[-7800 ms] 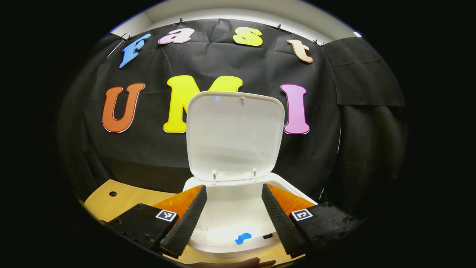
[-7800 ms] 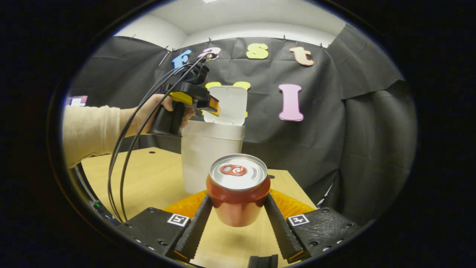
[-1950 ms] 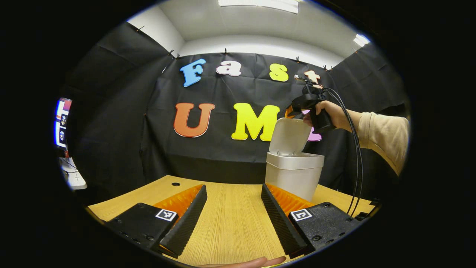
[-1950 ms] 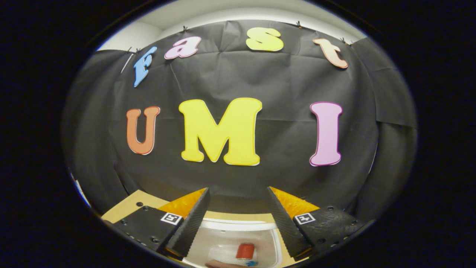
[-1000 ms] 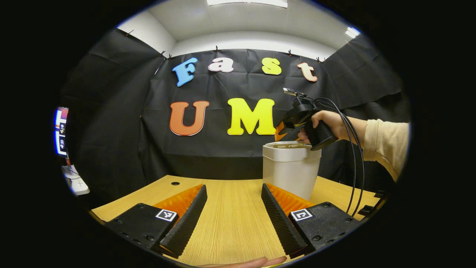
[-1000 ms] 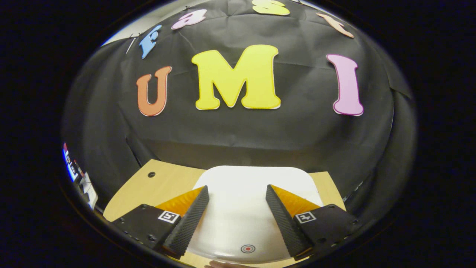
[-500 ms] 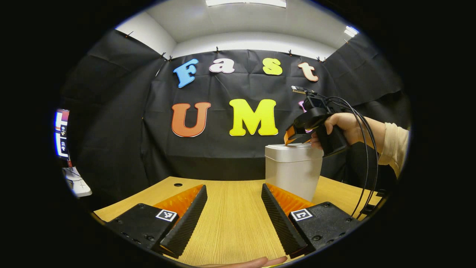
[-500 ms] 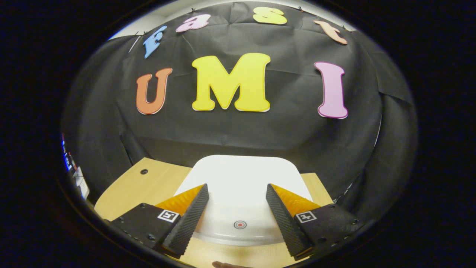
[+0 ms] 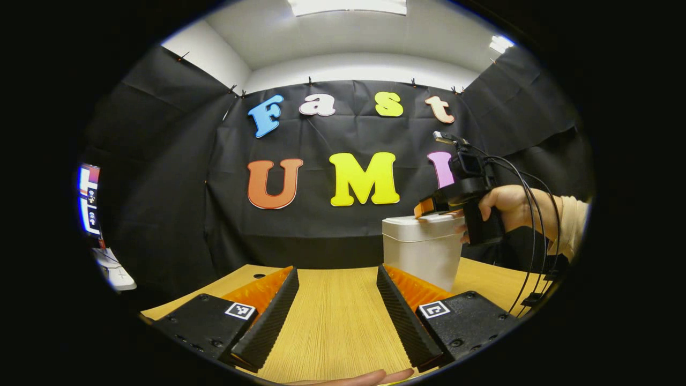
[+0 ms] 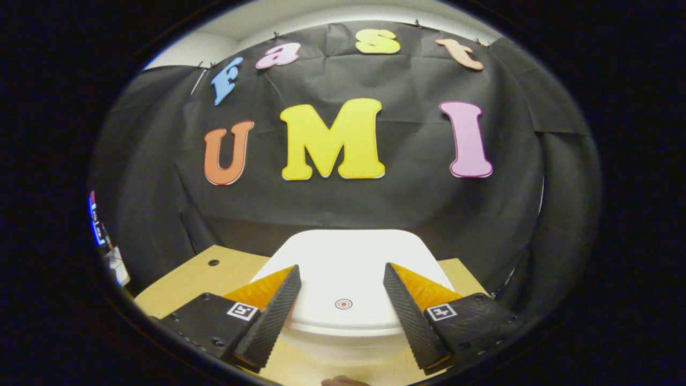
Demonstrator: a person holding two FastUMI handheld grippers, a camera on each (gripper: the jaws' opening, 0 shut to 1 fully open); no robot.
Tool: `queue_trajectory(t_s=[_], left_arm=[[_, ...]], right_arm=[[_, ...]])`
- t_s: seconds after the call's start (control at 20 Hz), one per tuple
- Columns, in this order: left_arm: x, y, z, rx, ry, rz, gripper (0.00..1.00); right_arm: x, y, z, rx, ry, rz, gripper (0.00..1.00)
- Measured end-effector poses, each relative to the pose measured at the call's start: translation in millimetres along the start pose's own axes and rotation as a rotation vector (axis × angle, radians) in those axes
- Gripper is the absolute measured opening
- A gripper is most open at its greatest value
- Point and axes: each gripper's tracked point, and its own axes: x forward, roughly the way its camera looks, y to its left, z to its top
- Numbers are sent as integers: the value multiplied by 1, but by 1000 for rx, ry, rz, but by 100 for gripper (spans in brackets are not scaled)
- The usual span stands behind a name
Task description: Press the lid of the desktop garbage bin to open it, pick up the crumpled paper on the desktop and throw it into the bin, then pick up the pop can on the desktop and drop it into the bin, and finally close the garbage bin lid.
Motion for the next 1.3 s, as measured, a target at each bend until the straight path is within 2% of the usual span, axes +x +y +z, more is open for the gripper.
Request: queue_trajectory(t_s=[0.2, 0.3, 0.4, 0.5, 0.7, 0.85, 0.95, 1.1, 1.3], left_arm=[[3, 3, -9, -43, 37, 0, 95], [4, 4, -11, -53, 46, 6, 95], [5, 3, -12, -59, 48, 5, 95], [7, 1, -15, -62, 54, 1, 95], [7, 0, -16, -69, 61, -3, 95], [7, 2, -16, -72, 58, 0, 95], [8, 2, -17, -76, 63, 2, 95], [7, 3, -17, -75, 64, 7, 95], [8, 4, -12, -76, 54, 11, 95]], right_arm=[[0, 0, 1, -4, -50, -13, 99], [-2, -1, 8, 51, -98, -21, 100], [-8, 0, 7, 51, -112, -26, 97], [-11, 1, 3, 10, -101, -40, 95], [-28, 5, 17, 72, -133, -13, 95], [-26, -10, 12, 75, -111, -69, 95], [-19, -11, -2, 69, -56, -84, 94], [-18, -12, -9, 12, -56, -91, 96], [-19, -13, -5, 34, -135, -86, 98]])
